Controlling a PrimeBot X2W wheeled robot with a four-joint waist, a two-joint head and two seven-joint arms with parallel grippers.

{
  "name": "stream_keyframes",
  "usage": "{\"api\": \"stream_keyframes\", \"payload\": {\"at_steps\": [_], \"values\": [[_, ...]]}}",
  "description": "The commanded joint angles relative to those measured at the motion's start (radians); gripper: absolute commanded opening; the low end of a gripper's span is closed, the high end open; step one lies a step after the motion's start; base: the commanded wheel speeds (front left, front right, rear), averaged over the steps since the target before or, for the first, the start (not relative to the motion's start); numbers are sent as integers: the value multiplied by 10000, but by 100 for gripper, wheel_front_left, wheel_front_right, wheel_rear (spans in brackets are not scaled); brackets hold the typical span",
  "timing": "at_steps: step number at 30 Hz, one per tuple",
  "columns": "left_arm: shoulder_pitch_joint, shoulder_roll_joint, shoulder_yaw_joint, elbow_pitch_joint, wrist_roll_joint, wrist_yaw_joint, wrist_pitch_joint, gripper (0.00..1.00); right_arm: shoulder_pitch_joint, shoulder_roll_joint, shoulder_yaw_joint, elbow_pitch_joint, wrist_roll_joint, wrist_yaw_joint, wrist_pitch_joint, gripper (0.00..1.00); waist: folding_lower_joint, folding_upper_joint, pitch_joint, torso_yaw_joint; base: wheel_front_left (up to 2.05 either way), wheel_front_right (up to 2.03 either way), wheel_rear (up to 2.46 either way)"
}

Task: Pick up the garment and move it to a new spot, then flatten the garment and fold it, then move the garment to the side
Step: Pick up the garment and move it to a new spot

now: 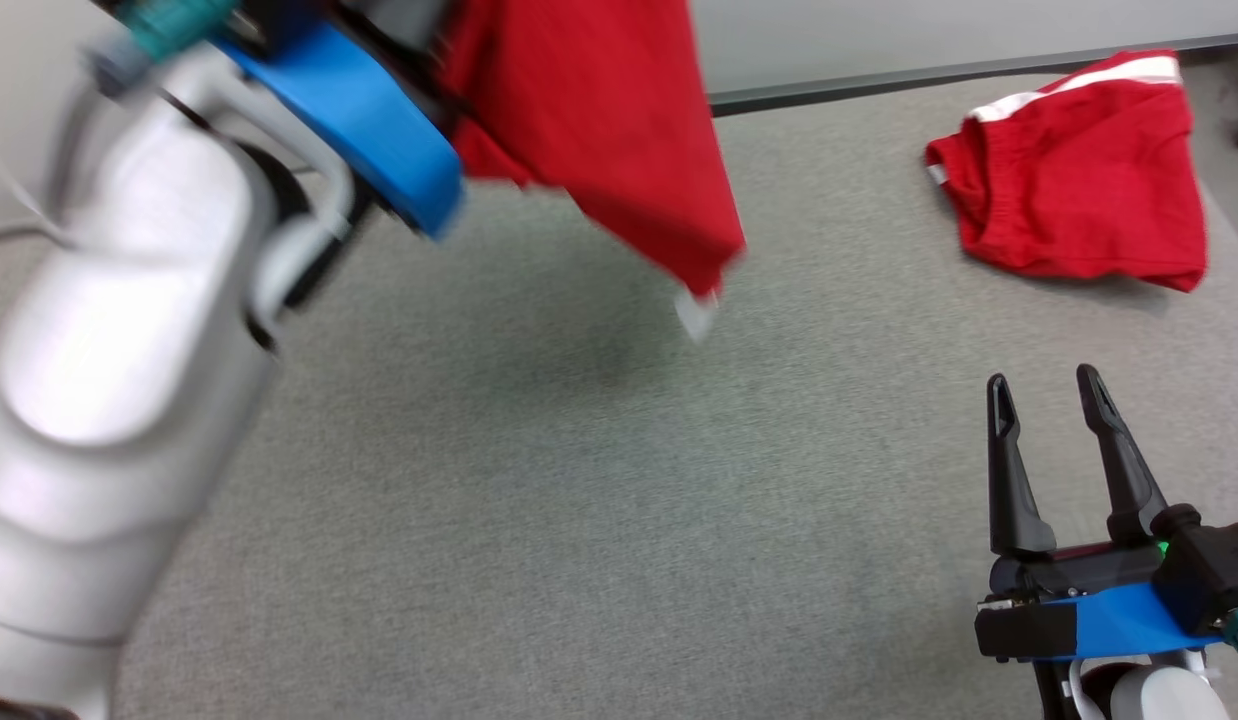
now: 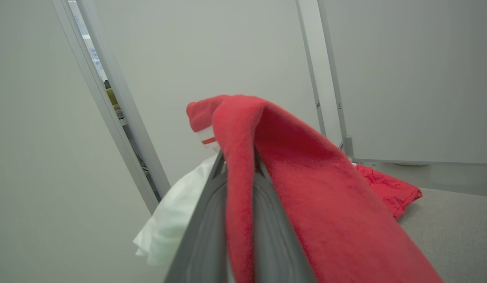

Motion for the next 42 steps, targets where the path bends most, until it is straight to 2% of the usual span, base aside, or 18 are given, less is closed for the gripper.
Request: {"api": "stream_keyframes", "payload": {"at_steps": [1,7,13,21,22,23,32,37,42], "values": [[303,-3,-41,-169,-36,95,20,0,90,28,18,49,81,-3,-53,100,2,0,-235,-257,0,0,0],[2361,-285,-741,-1264,-269,653,186,0,234,28,-74,279,178,-3,-221,100,2,0,-376,-310,0,0,0],[4841,-158,-1420,-1452,-501,1214,-14,0,289,27,-53,458,270,-5,-300,100,2,0,-385,-207,0,0,0],[7251,-26,-2359,-883,-591,1427,-493,0,245,25,-57,766,221,-5,-396,100,2,0,-352,60,0,0,0],[7339,-48,-2347,-848,-537,1515,-634,53,254,25,-62,800,207,-3,-395,100,2,0,-365,109,0,0,0],[7388,-87,-2320,-857,-492,1569,-804,100,266,25,-69,835,179,-3,-395,100,2,0,-386,170,0,0,0],[7156,159,-1326,-1085,-232,2319,-2197,100,381,22,-164,1092,107,-3,-433,100,2,0,-728,679,0,0,0],[7731,496,-277,-1389,-237,2912,-2489,100,489,21,-267,1226,69,-3,-458,100,2,0,-990,920,0,0,0],[8690,687,1239,-2176,56,3331,-2517,100,705,21,-469,1272,34,-3,-460,100,2,0,-1252,1158,0,0,0]]}}
